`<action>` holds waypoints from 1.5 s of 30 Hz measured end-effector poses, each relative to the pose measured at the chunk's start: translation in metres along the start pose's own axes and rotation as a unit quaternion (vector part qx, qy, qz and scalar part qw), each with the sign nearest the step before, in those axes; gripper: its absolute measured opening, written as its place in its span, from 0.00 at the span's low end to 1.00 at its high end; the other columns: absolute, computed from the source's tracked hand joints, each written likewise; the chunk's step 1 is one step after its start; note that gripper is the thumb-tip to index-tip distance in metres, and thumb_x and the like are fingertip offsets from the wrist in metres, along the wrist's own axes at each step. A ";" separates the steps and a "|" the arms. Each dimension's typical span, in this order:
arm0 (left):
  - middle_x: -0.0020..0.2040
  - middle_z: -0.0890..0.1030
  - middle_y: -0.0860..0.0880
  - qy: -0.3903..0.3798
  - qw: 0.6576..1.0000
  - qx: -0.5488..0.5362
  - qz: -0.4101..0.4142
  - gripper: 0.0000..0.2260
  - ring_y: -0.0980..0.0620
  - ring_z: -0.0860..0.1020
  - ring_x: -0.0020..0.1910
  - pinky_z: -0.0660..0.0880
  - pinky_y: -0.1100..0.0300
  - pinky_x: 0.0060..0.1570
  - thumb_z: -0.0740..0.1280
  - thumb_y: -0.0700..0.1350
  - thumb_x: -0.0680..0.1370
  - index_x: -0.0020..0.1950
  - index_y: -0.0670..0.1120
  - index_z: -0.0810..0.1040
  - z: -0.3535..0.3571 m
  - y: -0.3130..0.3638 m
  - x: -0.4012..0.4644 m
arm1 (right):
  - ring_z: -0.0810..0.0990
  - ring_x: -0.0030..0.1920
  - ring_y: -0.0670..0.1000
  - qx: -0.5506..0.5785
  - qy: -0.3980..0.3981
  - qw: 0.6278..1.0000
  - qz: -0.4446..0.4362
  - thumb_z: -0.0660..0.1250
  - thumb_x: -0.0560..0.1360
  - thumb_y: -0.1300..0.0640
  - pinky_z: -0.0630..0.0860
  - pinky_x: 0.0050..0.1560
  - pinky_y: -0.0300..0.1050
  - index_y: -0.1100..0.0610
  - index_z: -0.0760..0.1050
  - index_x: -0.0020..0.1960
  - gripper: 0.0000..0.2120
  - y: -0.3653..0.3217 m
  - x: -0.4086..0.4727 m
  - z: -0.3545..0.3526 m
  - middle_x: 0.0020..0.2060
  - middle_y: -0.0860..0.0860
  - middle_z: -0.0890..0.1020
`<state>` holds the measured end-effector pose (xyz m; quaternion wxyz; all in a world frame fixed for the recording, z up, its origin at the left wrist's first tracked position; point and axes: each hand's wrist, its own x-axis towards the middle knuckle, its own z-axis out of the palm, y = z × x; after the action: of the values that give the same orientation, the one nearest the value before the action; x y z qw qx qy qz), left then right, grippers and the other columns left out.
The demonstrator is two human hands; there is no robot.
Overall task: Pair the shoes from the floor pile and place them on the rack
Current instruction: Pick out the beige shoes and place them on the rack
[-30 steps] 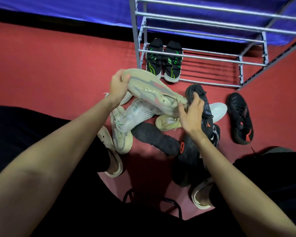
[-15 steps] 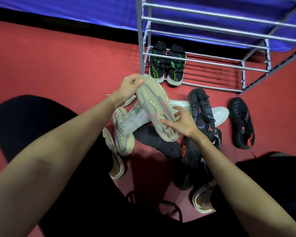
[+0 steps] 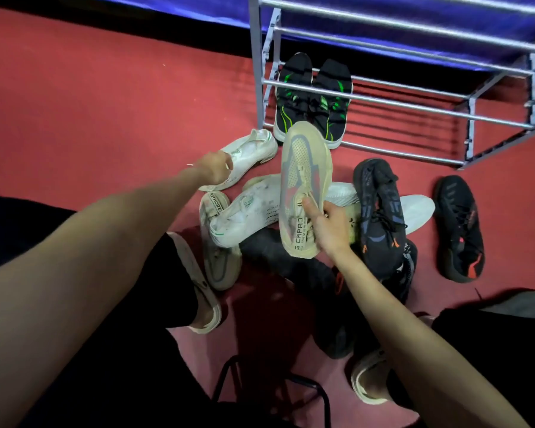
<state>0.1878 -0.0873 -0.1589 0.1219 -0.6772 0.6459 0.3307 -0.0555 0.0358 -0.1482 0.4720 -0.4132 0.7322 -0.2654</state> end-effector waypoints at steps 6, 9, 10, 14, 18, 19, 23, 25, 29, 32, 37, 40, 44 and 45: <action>0.56 0.77 0.49 -0.180 0.983 -0.029 -0.025 0.29 0.48 0.75 0.57 0.72 0.54 0.61 0.71 0.63 0.68 0.61 0.47 0.76 0.017 -0.021 0.003 | 0.77 0.35 0.53 -0.007 0.047 0.999 0.008 0.65 0.73 0.40 0.74 0.41 0.50 0.64 0.76 0.39 0.25 0.009 0.016 0.005 0.33 0.56 0.81; 0.48 0.79 0.52 -0.226 0.974 -0.028 -0.015 0.34 0.51 0.76 0.48 0.74 0.56 0.54 0.70 0.72 0.61 0.54 0.47 0.77 0.041 -0.020 -0.005 | 0.73 0.32 0.51 -0.012 0.068 0.998 0.014 0.66 0.75 0.43 0.69 0.36 0.46 0.64 0.73 0.36 0.23 0.013 0.015 0.002 0.29 0.53 0.76; 0.51 0.79 0.52 -0.221 0.975 -0.007 -0.006 0.38 0.50 0.78 0.50 0.75 0.56 0.55 0.69 0.74 0.58 0.56 0.48 0.77 0.049 -0.018 -0.006 | 0.73 0.32 0.51 -0.018 0.073 0.997 0.012 0.66 0.75 0.45 0.67 0.35 0.45 0.63 0.72 0.34 0.22 0.013 0.013 -0.001 0.29 0.52 0.75; 0.55 0.78 0.51 -0.134 0.990 0.040 0.003 0.36 0.47 0.76 0.55 0.72 0.57 0.53 0.64 0.71 0.67 0.63 0.46 0.73 0.083 -0.014 -0.006 | 0.76 0.36 0.52 -0.004 0.087 0.996 0.004 0.65 0.76 0.44 0.70 0.41 0.48 0.67 0.75 0.43 0.24 0.024 0.004 -0.012 0.35 0.59 0.80; 0.44 0.76 0.47 -0.135 0.990 0.032 0.001 0.20 0.48 0.74 0.43 0.68 0.58 0.43 0.65 0.59 0.75 0.48 0.41 0.76 0.089 -0.002 -0.017 | 0.82 0.45 0.56 0.004 0.090 0.996 0.025 0.63 0.76 0.43 0.76 0.51 0.52 0.63 0.79 0.45 0.21 0.030 -0.003 -0.024 0.39 0.56 0.83; 0.42 0.76 0.47 -0.166 0.986 0.007 -0.002 0.18 0.48 0.73 0.41 0.68 0.59 0.39 0.66 0.58 0.75 0.43 0.42 0.74 0.089 0.001 -0.019 | 0.82 0.46 0.56 0.007 0.092 0.995 0.028 0.63 0.77 0.44 0.76 0.52 0.53 0.61 0.79 0.45 0.19 0.030 -0.004 -0.027 0.40 0.54 0.83; 0.34 0.71 0.47 -0.184 0.979 -0.083 -0.018 0.21 0.52 0.69 0.31 0.64 0.60 0.30 0.66 0.58 0.75 0.33 0.45 0.64 0.088 0.008 -0.027 | 0.81 0.49 0.61 0.005 0.117 0.993 0.011 0.63 0.77 0.44 0.76 0.53 0.55 0.68 0.78 0.48 0.25 0.028 -0.004 -0.039 0.45 0.62 0.84; 0.34 0.70 0.49 -0.148 0.984 -0.089 -0.033 0.20 0.54 0.68 0.31 0.64 0.59 0.34 0.66 0.57 0.76 0.34 0.46 0.65 0.088 0.009 -0.032 | 0.81 0.49 0.61 -0.001 0.124 0.992 0.005 0.63 0.77 0.44 0.75 0.53 0.55 0.68 0.78 0.49 0.25 0.025 -0.005 -0.044 0.46 0.62 0.83; 0.36 0.70 0.47 -0.093 0.977 -0.169 -0.095 0.20 0.50 0.65 0.31 0.62 0.61 0.32 0.64 0.56 0.77 0.35 0.44 0.65 0.094 0.006 -0.038 | 0.78 0.41 0.52 -0.001 0.118 0.993 -0.006 0.63 0.77 0.44 0.75 0.51 0.53 0.67 0.77 0.46 0.23 0.020 -0.006 -0.045 0.42 0.61 0.83; 0.36 0.74 0.46 -0.023 0.947 -0.291 -0.137 0.19 0.45 0.75 0.39 0.70 0.57 0.39 0.66 0.56 0.76 0.43 0.40 0.72 0.100 0.005 -0.033 | 0.76 0.39 0.50 -0.011 0.113 0.993 -0.009 0.63 0.77 0.45 0.73 0.44 0.50 0.67 0.77 0.45 0.23 0.021 -0.009 -0.043 0.39 0.60 0.82; 0.43 0.80 0.40 -0.001 0.924 -0.363 -0.117 0.23 0.43 0.78 0.38 0.75 0.52 0.40 0.66 0.54 0.77 0.59 0.34 0.75 0.091 0.033 -0.023 | 0.76 0.39 0.52 -0.021 0.093 0.995 -0.008 0.63 0.78 0.47 0.73 0.43 0.51 0.67 0.75 0.42 0.21 0.021 -0.013 -0.039 0.36 0.56 0.80; 0.59 0.79 0.41 0.012 0.920 -0.372 -0.123 0.23 0.42 0.78 0.59 0.75 0.50 0.60 0.70 0.50 0.75 0.64 0.37 0.74 0.091 0.033 -0.014 | 0.78 0.40 0.55 -0.023 0.093 0.995 -0.009 0.63 0.77 0.46 0.75 0.46 0.54 0.66 0.76 0.42 0.22 0.021 -0.012 -0.039 0.40 0.60 0.83; 0.51 0.80 0.43 -0.010 0.896 -0.432 -0.105 0.12 0.47 0.80 0.45 0.81 0.56 0.50 0.67 0.40 0.77 0.58 0.36 0.76 0.087 0.006 -0.005 | 0.78 0.40 0.57 -0.037 0.084 0.996 -0.018 0.62 0.77 0.44 0.74 0.44 0.53 0.66 0.75 0.42 0.23 0.023 -0.012 -0.037 0.39 0.60 0.82; 0.49 0.79 0.41 -0.017 0.892 -0.441 -0.096 0.09 0.49 0.79 0.40 0.81 0.60 0.41 0.65 0.41 0.79 0.55 0.36 0.75 0.083 0.001 -0.005 | 0.78 0.39 0.56 -0.038 0.079 0.996 -0.018 0.62 0.77 0.44 0.73 0.42 0.52 0.65 0.75 0.42 0.23 0.023 -0.012 -0.036 0.38 0.59 0.82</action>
<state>0.1627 -0.0342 -0.2178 -0.1464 -0.7145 0.3633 0.5797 -0.0936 0.0580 -0.1452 0.3917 -0.4220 0.7690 -0.2776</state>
